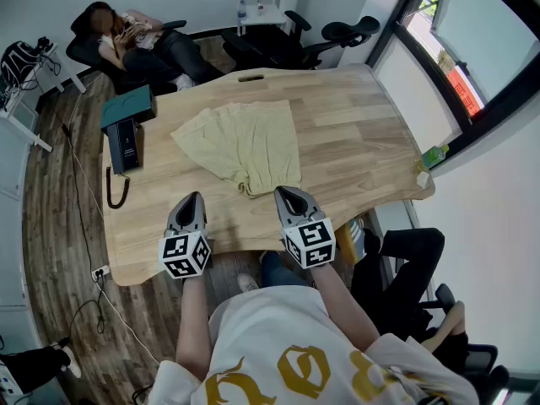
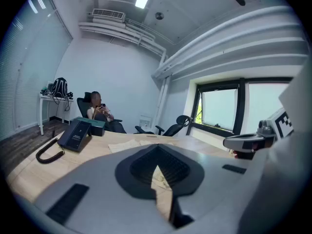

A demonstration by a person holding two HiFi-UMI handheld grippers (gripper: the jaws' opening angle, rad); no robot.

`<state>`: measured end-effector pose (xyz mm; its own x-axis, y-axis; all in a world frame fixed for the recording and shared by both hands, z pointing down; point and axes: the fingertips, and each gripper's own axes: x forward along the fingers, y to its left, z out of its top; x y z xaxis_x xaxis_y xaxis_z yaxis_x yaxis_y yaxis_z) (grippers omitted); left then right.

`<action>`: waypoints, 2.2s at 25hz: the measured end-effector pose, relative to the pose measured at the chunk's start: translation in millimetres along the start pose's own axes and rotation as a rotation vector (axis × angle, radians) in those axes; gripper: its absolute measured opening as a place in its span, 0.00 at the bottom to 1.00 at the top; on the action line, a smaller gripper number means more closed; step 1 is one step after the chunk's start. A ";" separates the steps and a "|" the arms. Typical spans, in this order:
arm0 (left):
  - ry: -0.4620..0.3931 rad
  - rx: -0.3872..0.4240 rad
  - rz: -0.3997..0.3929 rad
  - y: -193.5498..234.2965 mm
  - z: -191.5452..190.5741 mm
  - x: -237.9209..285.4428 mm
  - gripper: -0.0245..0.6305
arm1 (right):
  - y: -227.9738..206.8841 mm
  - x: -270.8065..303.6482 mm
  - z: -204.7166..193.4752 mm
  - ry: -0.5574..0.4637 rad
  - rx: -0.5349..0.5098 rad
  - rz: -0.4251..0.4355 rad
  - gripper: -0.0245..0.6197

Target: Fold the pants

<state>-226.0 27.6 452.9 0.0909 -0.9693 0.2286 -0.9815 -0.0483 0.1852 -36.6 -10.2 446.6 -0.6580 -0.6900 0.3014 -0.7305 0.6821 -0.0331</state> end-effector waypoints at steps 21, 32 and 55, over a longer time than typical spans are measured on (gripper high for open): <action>0.021 0.003 0.013 30.8 19.0 16.8 0.05 | 49.7 48.0 10.5 0.023 -0.172 0.135 0.05; 0.130 0.006 0.015 64.3 1.6 69.6 0.05 | 64.7 110.0 -24.9 0.156 -0.152 0.242 0.05; 0.357 0.028 -0.023 116.0 -59.8 183.8 0.05 | 47.0 159.8 -108.7 0.417 -0.193 0.323 0.05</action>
<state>-313.0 -141.7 573.5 0.1611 -0.8230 0.5448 -0.9823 -0.0803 0.1693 -156.3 -62.1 596.8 -0.6864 -0.3115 0.6571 -0.4314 0.9019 -0.0232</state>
